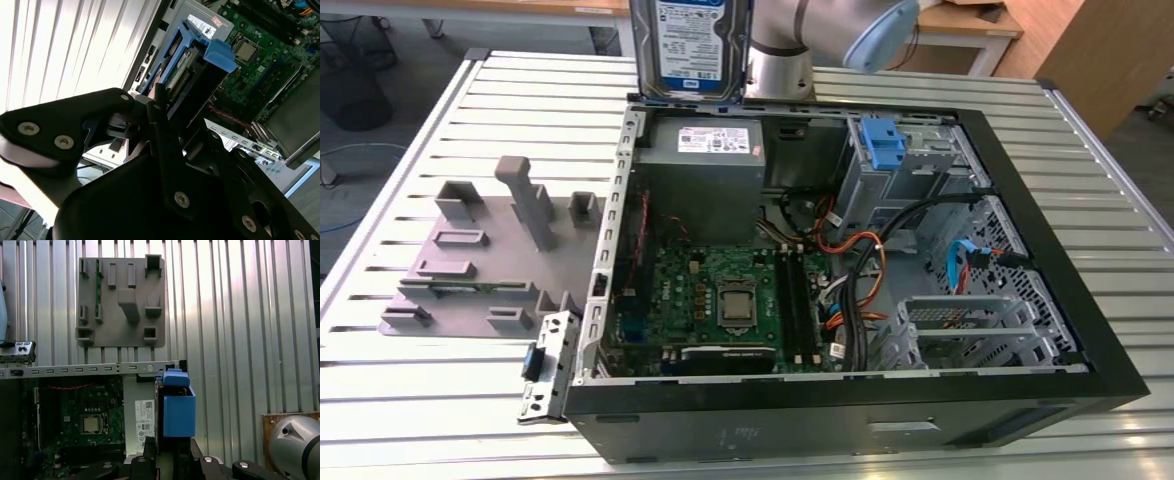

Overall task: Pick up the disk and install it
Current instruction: 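Pick up the disk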

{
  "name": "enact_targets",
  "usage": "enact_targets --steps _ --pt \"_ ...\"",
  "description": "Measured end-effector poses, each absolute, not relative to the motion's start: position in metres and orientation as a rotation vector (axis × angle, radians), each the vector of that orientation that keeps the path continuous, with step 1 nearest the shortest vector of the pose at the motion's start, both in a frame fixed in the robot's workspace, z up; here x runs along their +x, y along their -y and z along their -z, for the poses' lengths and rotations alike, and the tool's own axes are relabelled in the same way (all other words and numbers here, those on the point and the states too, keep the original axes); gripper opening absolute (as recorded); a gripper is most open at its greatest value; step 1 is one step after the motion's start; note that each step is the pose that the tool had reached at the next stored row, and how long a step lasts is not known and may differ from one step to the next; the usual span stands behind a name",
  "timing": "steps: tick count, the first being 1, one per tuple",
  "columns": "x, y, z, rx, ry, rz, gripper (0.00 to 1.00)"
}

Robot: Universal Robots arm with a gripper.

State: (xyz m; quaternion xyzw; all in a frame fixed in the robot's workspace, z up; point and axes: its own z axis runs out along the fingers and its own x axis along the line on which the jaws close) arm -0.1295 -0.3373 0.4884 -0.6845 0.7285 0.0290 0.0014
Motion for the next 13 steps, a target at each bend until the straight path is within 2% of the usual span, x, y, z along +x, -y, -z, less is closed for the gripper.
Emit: enact_targets --steps 13 --pt "-0.108 0.337 -0.488 -2.148 -2.286 -0.091 0.35"
